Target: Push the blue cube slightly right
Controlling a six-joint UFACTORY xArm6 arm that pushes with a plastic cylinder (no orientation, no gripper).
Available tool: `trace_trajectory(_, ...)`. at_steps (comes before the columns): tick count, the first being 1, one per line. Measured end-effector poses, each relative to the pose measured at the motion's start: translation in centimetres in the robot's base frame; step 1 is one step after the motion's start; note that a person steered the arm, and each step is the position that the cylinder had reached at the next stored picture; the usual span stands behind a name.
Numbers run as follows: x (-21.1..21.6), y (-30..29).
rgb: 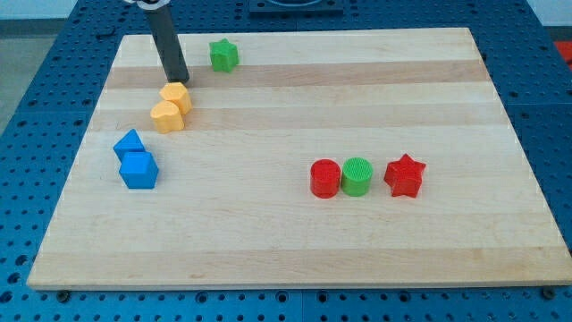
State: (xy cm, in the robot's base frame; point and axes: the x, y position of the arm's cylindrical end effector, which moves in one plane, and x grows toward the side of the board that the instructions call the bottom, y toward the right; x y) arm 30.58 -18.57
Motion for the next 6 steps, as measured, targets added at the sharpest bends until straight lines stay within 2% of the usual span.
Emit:
trace_trajectory(3, 1.2, -0.2)
trace_trajectory(5, -0.3, -6.3)
trace_trajectory(6, 1.9, -9.3)
